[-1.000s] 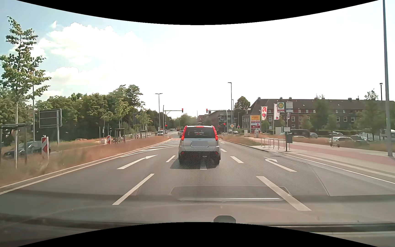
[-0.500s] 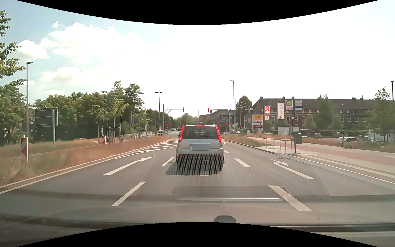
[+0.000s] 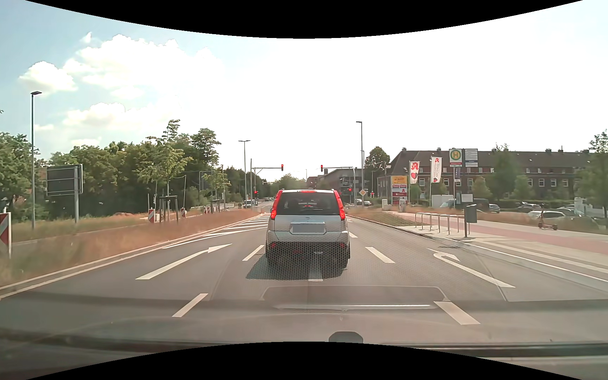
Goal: Follow the waypoints while adhering to traffic rules and regulations
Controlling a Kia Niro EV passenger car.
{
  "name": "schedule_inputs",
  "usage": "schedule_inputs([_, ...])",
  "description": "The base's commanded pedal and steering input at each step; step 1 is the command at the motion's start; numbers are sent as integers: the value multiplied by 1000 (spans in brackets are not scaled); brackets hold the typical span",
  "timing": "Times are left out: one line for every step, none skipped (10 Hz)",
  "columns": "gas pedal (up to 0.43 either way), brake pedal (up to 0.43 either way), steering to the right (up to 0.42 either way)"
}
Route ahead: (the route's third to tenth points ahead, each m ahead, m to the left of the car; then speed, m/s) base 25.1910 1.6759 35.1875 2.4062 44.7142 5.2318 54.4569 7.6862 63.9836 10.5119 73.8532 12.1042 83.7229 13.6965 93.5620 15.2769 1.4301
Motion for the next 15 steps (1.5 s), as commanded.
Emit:
schedule_inputs([0, 244, -15])
schedule_inputs([0, 244, -16])
schedule_inputs([0, 244, -16])
schedule_inputs([0, 244, -16])
schedule_inputs([0, 244, -17])
schedule_inputs([0, 244, -17])
schedule_inputs([0, 244, -18])
schedule_inputs([0, 250, -17])
schedule_inputs([0, 250, -16])
schedule_inputs([0, 250, -16])
schedule_inputs([0, 250, -15])
schedule_inputs([0, 250, -15])
schedule_inputs([0, 250, -15])
schedule_inputs([0, 250, -15])
schedule_inputs([0, 250, -15])
